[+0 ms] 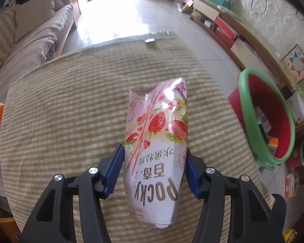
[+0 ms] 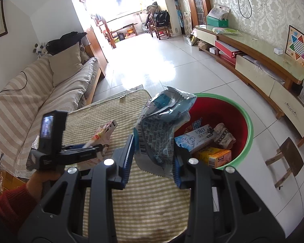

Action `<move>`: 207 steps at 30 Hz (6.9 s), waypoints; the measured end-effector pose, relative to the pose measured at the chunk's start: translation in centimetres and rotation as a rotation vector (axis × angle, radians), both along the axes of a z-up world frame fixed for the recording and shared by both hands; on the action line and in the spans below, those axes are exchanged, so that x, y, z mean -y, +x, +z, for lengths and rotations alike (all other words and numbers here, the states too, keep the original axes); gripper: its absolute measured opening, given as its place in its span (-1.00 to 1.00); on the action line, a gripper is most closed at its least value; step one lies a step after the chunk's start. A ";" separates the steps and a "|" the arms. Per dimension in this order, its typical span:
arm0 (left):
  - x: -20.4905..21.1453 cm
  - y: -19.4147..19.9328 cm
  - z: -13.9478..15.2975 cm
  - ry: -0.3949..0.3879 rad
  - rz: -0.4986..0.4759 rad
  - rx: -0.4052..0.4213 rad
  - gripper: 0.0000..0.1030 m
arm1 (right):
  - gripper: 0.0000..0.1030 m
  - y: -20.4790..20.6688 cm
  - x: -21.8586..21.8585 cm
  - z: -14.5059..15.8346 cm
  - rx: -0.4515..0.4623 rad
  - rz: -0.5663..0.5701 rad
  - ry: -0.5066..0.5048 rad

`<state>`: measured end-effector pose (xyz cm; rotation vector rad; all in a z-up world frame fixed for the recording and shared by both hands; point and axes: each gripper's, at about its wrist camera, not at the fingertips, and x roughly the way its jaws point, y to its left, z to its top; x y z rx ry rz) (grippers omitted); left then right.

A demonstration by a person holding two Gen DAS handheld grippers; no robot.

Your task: Collect trash

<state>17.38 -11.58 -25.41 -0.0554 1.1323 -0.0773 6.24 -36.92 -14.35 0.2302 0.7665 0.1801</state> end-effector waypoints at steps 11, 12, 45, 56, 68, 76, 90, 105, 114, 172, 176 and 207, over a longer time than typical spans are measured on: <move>2.6 -4.4 9.8 -0.102 -0.050 0.228 0.04 | -0.37 -0.1 0.7 0.2 0.013 -0.017 -0.001; 2.9 -4.4 10.2 -0.110 -0.056 0.235 0.04 | -0.37 0.0 0.9 0.2 0.015 -0.021 -0.003; 17.4 1.1 8.2 -0.147 -0.280 0.159 0.42 | -0.37 1.8 10.5 -3.3 -0.035 -0.207 0.007; 13.8 -1.5 10.4 -0.118 -0.225 0.227 0.76 | -0.37 3.6 9.0 -4.1 -0.053 -0.160 -0.004; 12.6 -2.2 11.0 -0.113 -0.215 0.247 0.84 | -0.37 6.4 7.7 -5.6 -0.082 -0.120 -0.047; 11.3 -2.2 10.2 -0.087 -0.183 0.230 0.84 | -0.37 8.7 7.5 -6.5 -0.107 -0.104 -0.084; 8.6 -4.0 12.2 -0.077 -0.157 0.283 0.84 | 0.51 10.6 5.1 -5.5 -0.068 -0.075 -0.193; 0.2 -9.7 19.0 -0.157 -0.046 0.550 0.84 | 0.91 -4.0 -2.4 6.8 0.486 -0.141 -0.155; -1.8 -13.9 24.7 0.005 0.029 0.856 0.84 | 0.91 -7.1 -6.9 9.0 0.522 -0.264 -0.259; -2.4 -14.7 26.7 0.024 0.065 0.768 0.84 | 0.91 -8.3 -5.7 8.6 0.425 -0.359 -0.204; -2.3 -14.8 26.7 0.023 0.064 0.766 0.84 | 0.91 -8.1 -5.5 8.4 0.414 -0.357 -0.205; -1.6 -13.7 24.9 0.031 0.059 0.723 0.85 | 0.91 -6.5 -4.5 5.5 0.335 -0.345 -0.227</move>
